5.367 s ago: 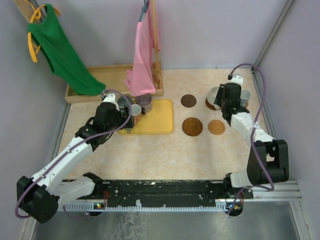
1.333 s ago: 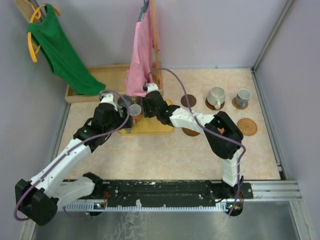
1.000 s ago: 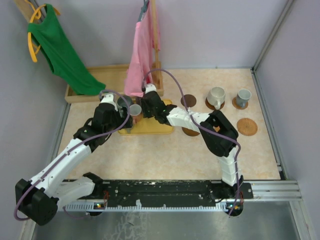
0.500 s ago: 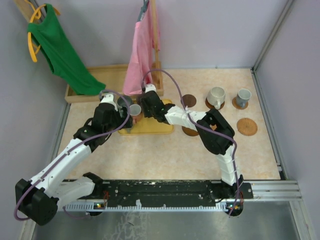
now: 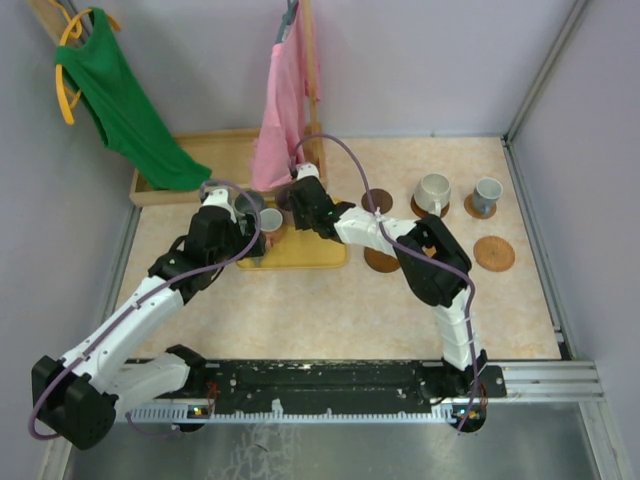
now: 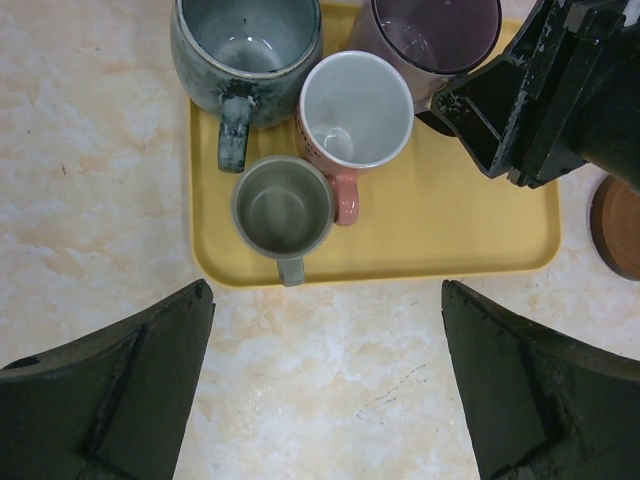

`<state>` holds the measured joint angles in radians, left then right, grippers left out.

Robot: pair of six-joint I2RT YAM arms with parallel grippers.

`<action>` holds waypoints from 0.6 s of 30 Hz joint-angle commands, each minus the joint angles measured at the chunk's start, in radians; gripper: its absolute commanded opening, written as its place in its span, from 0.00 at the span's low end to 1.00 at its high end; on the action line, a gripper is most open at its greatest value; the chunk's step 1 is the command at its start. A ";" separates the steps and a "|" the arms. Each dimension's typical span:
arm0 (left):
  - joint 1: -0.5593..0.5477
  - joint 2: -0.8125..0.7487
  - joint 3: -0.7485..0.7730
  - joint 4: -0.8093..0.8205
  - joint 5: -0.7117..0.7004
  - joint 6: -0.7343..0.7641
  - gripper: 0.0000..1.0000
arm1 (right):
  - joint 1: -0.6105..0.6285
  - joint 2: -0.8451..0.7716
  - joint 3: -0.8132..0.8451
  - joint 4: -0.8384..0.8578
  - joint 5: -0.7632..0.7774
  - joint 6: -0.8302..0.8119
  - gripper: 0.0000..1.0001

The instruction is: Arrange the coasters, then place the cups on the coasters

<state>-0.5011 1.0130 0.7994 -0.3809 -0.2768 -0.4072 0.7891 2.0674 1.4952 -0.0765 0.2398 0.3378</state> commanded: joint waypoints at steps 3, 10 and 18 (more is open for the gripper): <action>0.006 -0.002 -0.006 0.022 0.005 0.006 1.00 | -0.001 0.034 0.106 -0.024 0.001 -0.039 0.30; 0.009 -0.001 -0.009 0.023 0.002 0.006 1.00 | -0.001 0.045 0.116 -0.035 -0.002 -0.055 0.09; 0.009 -0.002 -0.013 0.025 0.004 0.000 1.00 | -0.001 0.004 0.041 -0.007 -0.001 -0.043 0.00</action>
<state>-0.4973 1.0130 0.7959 -0.3805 -0.2771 -0.4072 0.7906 2.1036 1.5581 -0.1276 0.2226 0.2920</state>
